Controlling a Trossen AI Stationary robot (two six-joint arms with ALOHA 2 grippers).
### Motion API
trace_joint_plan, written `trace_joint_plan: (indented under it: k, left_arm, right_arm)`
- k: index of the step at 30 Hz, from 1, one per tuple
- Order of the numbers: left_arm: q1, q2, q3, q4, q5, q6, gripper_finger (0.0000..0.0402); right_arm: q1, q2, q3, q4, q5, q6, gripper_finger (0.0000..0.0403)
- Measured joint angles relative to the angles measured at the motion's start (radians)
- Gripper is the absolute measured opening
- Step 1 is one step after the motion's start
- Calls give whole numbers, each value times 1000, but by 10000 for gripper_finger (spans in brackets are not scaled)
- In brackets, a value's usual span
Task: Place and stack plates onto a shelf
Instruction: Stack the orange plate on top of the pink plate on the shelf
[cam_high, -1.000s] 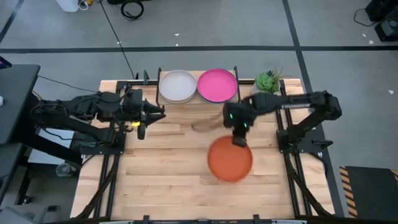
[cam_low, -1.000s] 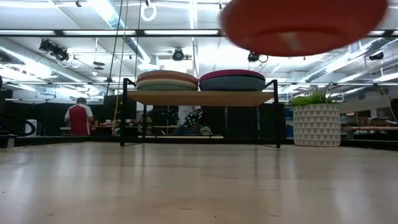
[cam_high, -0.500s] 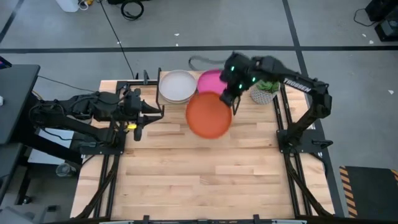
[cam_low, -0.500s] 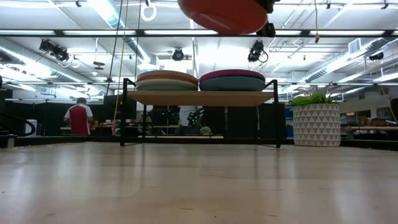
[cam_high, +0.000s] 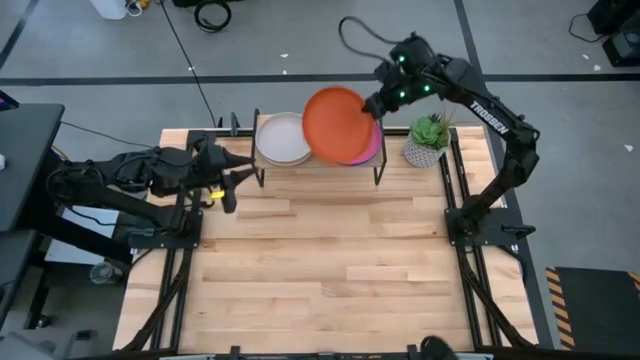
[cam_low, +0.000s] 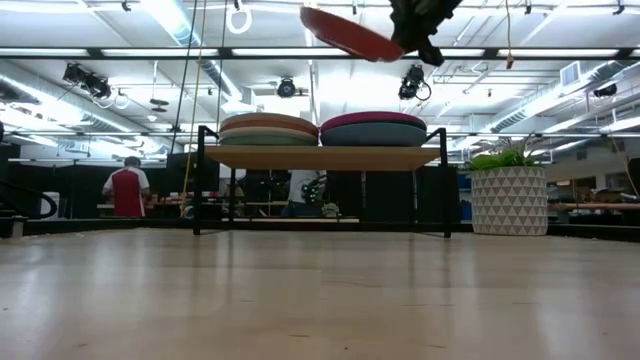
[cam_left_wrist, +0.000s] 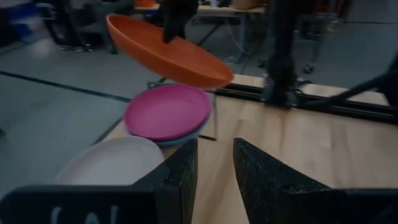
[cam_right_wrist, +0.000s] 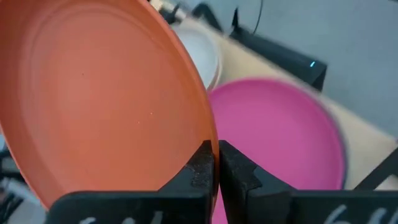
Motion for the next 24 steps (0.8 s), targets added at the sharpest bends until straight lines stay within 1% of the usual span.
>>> trace_joint_plan:
  k: [2, 6, 9, 11, 16, 20, 24]
  left_arm:
    - [10, 0, 0, 0, -15, 7, 109]
    - [69, 3, 0, -4, -15, 13, 109]
    - [123, 3, -1, -6, -14, 30, 109]
    - [160, 3, -1, -6, 1, 50, 109]
    - [239, 8, -1, -7, 62, 61, 109]
    - [271, 7, -1, -5, 107, 56, 109]
    - [287, 7, -1, -5, 111, 53, 109]
  right_arm:
    - [-28, 0, 0, 31, 3, 5, 19]
    - [-72, 2, 0, 39, 2, 3, 19]
    - [-103, 28, 1, 33, -26, 2, 19]
    - [-115, 57, 1, 27, -45, -2, 19]
    - [-133, 112, 1, -13, -45, -26, 19]
    - [-151, 128, 3, -70, -11, -57, 19]
    - [-172, 132, -1, -119, -10, -81, 20]
